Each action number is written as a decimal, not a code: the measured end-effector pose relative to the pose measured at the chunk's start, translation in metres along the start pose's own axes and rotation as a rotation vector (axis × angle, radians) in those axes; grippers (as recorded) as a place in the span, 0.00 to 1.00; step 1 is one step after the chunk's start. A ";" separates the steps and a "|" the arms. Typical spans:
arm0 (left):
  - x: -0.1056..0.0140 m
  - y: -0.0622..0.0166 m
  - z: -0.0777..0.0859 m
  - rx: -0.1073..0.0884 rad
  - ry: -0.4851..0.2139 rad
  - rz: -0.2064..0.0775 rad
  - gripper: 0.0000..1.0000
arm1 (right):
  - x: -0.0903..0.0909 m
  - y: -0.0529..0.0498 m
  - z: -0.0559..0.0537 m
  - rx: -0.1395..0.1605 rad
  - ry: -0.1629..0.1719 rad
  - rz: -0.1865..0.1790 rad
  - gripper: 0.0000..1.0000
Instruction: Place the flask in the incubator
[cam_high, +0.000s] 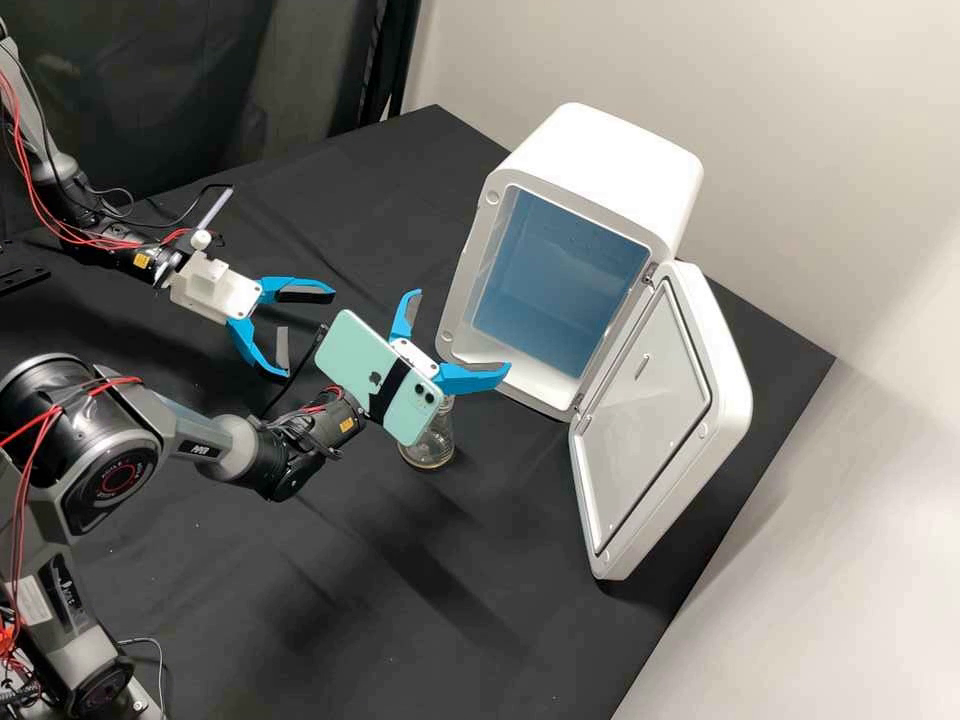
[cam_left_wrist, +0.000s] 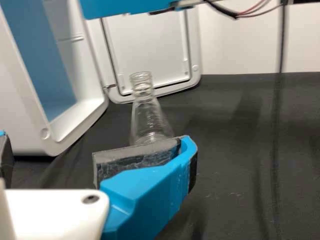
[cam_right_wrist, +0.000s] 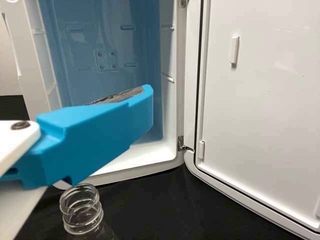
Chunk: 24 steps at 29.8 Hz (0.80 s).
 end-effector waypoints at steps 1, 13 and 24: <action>0.000 0.0002 -0.002 -0.001 0.006 0.001 1.00 | 0.000 0.000 0.000 0.000 0.000 0.000 1.00; 0.000 -0.0019 -0.004 -0.003 0.013 -0.006 1.00 | 0.000 0.000 0.000 0.000 0.000 0.000 1.00; 0.006 -0.0228 0.013 -0.003 -0.041 -0.080 1.00 | 0.000 0.000 0.000 0.000 0.000 0.000 1.00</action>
